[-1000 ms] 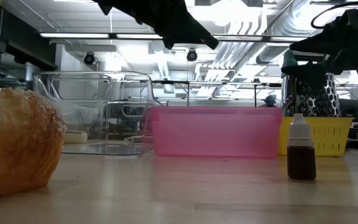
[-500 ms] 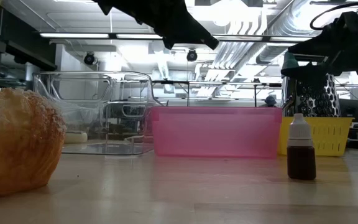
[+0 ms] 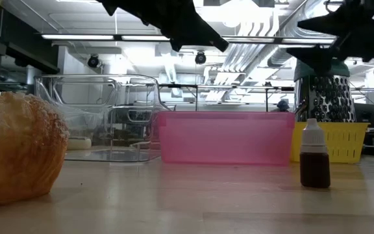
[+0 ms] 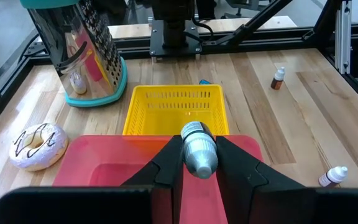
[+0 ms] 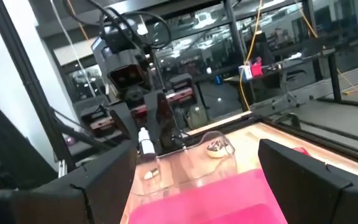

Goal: Pick & Place Food Item
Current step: Put the bottom black food coloring bottle into the yellow bin

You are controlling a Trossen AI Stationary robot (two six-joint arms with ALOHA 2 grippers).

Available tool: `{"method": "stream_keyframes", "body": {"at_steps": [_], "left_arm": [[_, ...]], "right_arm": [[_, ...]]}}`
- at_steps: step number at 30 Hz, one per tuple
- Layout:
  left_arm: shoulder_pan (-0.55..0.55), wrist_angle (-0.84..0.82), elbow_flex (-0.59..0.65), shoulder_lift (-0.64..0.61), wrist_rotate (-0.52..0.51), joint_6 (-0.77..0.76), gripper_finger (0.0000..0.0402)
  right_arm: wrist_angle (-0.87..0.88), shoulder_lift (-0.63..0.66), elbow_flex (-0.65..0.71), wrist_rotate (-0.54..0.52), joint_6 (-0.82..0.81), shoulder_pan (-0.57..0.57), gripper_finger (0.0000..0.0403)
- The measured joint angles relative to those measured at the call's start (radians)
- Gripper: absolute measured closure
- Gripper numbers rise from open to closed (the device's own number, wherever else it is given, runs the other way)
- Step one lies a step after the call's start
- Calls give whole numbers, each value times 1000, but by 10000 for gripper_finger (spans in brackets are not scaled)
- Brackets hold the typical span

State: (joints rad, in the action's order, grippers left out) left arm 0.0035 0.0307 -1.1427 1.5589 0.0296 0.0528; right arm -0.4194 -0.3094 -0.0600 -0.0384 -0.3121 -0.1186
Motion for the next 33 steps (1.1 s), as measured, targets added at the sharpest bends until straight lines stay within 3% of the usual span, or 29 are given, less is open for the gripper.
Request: {"method": "stream_keyframes", "body": {"at_steps": [5, 17, 33], "left_arm": [[0, 0, 0, 0, 0, 0, 334], [0, 0, 0, 0, 0, 0, 334], [0, 48, 0, 0, 0, 0, 334]], "right_arm": [[-93, -172, -58, -7, 38, 37, 78], [-94, -539, -304, -12, 182, 113, 78], [-95, -820, -409, -96, 265, 189, 78]]}}
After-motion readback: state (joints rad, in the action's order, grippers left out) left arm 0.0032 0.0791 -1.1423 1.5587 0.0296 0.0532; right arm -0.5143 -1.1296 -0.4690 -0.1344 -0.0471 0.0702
